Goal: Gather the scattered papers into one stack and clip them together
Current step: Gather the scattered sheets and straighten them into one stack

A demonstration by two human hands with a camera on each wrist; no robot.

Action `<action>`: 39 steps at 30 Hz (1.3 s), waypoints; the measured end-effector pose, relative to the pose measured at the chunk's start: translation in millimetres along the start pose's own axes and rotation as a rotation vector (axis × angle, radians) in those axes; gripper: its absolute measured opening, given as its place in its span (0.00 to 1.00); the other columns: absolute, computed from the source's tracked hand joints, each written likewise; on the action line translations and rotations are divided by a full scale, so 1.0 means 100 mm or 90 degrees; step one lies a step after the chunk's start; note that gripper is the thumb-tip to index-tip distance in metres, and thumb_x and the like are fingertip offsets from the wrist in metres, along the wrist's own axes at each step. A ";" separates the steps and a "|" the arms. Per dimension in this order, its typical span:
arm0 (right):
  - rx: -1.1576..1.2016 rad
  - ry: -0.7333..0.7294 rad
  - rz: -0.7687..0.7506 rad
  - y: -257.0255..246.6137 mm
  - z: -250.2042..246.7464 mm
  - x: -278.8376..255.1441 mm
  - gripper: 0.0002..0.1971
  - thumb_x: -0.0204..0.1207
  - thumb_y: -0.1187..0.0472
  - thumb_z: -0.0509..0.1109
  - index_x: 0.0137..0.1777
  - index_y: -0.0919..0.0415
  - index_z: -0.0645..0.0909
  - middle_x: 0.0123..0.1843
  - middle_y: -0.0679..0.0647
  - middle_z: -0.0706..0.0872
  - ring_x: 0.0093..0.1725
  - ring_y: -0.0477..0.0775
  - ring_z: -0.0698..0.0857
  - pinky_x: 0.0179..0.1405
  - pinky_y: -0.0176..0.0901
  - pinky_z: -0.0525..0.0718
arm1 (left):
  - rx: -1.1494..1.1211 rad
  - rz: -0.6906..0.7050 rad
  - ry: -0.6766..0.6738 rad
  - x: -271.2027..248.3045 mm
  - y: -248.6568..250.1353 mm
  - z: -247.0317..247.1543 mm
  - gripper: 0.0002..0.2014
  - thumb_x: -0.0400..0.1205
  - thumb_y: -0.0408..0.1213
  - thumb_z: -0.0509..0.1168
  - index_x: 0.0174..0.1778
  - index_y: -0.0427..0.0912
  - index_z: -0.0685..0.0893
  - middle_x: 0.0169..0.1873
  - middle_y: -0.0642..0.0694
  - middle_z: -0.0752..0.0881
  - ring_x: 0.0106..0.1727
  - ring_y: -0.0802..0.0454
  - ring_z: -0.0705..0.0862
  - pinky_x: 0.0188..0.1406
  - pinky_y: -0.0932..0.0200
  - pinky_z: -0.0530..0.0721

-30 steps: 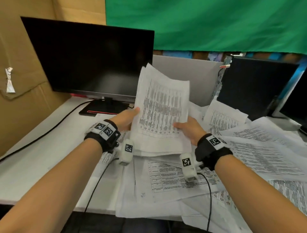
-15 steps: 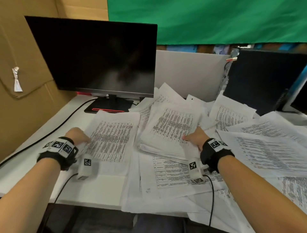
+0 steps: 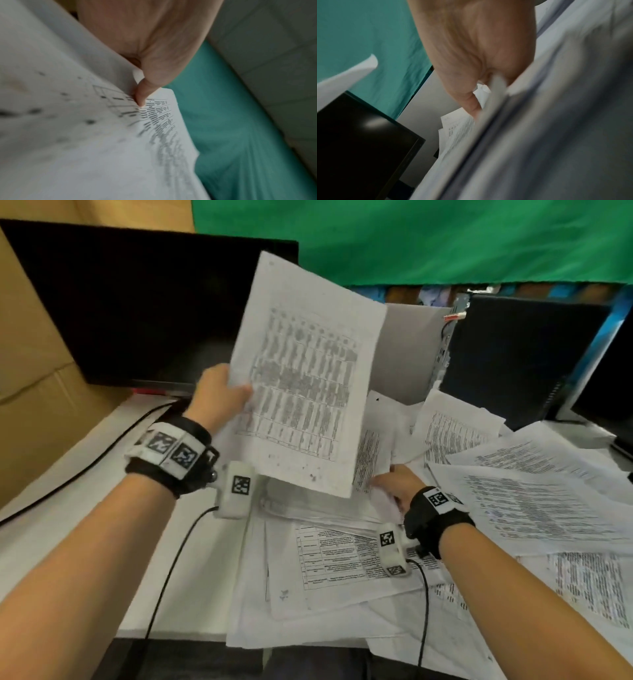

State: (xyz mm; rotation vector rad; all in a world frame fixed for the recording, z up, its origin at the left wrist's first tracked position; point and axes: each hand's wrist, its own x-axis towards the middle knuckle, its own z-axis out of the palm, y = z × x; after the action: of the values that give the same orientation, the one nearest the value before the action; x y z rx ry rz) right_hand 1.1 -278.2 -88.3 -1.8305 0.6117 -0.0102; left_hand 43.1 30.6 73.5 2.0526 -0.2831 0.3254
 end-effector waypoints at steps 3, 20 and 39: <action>0.025 -0.021 -0.018 0.04 -0.01 -0.01 0.26 0.67 0.62 0.80 0.66 0.65 0.82 0.60 0.60 0.89 0.57 0.61 0.88 0.63 0.56 0.85 | -0.025 -0.090 -0.126 0.17 -0.20 0.59 0.15 0.80 0.28 0.66 0.62 0.31 0.82 0.58 0.37 0.86 0.58 0.42 0.85 0.55 0.53 0.83; 0.079 -0.087 0.044 -0.01 -0.03 0.08 0.49 0.53 0.45 0.84 0.75 0.65 0.75 0.70 0.58 0.82 0.68 0.61 0.81 0.71 0.56 0.80 | 0.200 -0.247 -0.271 -0.02 -0.72 1.37 0.20 0.85 0.37 0.56 0.68 0.28 0.74 0.65 0.32 0.79 0.66 0.35 0.78 0.63 0.51 0.76; 0.118 -0.015 -0.416 -1.01 -0.47 -1.33 0.33 0.83 0.59 0.67 0.85 0.52 0.55 0.69 0.35 0.77 0.66 0.34 0.78 0.73 0.37 0.75 | -0.254 0.261 0.062 -0.42 0.49 0.62 0.17 0.89 0.36 0.51 0.73 0.34 0.64 0.56 0.57 0.77 0.53 0.74 0.79 0.53 0.79 0.78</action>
State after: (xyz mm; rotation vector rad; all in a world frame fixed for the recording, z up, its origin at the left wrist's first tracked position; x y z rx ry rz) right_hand -88.0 -243.6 56.7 -1.7708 -0.0263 -0.4655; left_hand -5.4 -44.5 70.4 1.5726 -0.6563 0.5689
